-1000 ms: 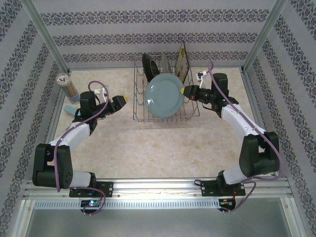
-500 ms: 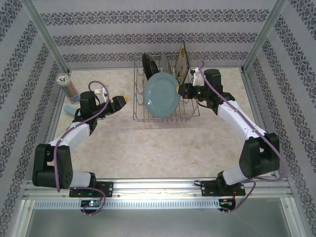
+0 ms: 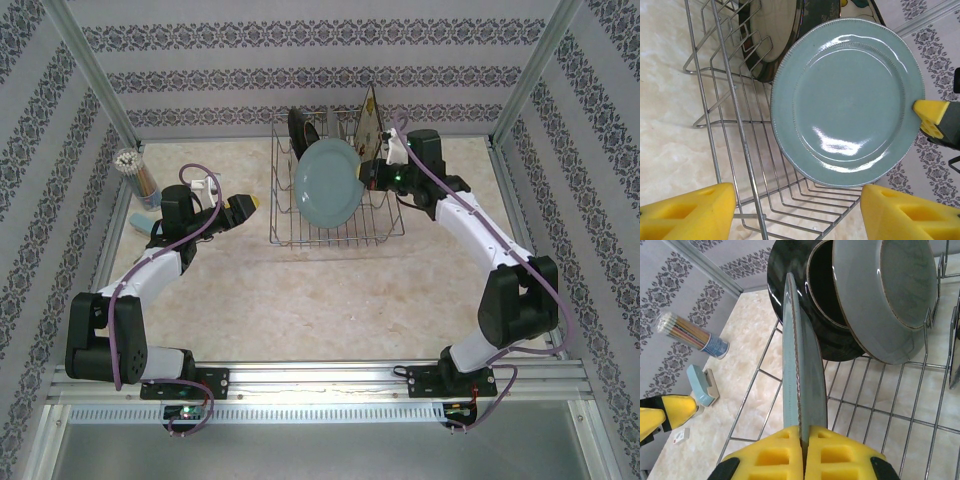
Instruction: Load the plates into the dish rack
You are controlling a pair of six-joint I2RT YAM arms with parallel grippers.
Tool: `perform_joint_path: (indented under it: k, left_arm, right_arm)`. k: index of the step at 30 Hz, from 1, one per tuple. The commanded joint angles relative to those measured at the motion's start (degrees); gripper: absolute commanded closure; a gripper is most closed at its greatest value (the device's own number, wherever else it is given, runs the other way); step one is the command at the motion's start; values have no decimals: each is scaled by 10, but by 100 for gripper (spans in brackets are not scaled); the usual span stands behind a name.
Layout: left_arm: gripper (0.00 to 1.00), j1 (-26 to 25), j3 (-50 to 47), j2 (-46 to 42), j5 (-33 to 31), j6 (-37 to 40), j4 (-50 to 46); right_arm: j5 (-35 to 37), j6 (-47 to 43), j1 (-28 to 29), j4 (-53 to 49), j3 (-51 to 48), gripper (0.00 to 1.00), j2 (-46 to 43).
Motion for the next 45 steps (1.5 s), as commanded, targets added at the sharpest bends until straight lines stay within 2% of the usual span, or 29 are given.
perform_joint_path:
  k: [1,15,45]
  left_arm:
    - [33,-5,3,-11,11,20,2]
    - [33,-4,-4,-10,12,23,4]
    - [33,5,-15,-19,16,31,0]
  right_arm:
    - [28,-37,23,19,47,100,-16]
    - [180,-102,112,-65,95,100,-10]
    - [438,-123,249,-156,240,100,77]
